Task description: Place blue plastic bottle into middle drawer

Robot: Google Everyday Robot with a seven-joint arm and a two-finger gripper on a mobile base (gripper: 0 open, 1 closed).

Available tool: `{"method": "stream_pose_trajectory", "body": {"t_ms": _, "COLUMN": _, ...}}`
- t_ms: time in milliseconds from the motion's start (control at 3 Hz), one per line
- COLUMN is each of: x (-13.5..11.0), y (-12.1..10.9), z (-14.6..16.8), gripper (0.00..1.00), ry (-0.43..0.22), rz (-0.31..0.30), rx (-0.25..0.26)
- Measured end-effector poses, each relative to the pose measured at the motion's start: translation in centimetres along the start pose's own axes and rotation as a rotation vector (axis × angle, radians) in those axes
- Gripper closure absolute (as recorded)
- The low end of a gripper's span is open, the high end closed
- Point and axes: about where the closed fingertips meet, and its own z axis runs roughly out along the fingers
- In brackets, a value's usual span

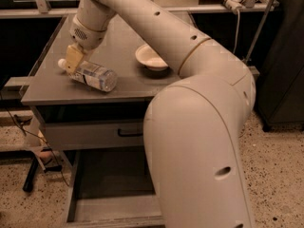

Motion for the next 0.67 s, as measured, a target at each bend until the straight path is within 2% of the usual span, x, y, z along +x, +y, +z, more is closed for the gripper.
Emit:
{"method": "stream_pose_trajectory", "body": {"t_ms": 333, "x": 2.0, "y": 1.8, "z": -1.5, "gripper": 1.00, "ry": -0.007, "rz": 0.051, "rx": 0.015}}
{"method": "stream_pose_trajectory", "body": {"t_ms": 667, "x": 5.0, "y": 5.8, "z": -2.4, "gripper": 1.00, "ry": 0.001, "rz": 0.124, "rx": 0.016}}
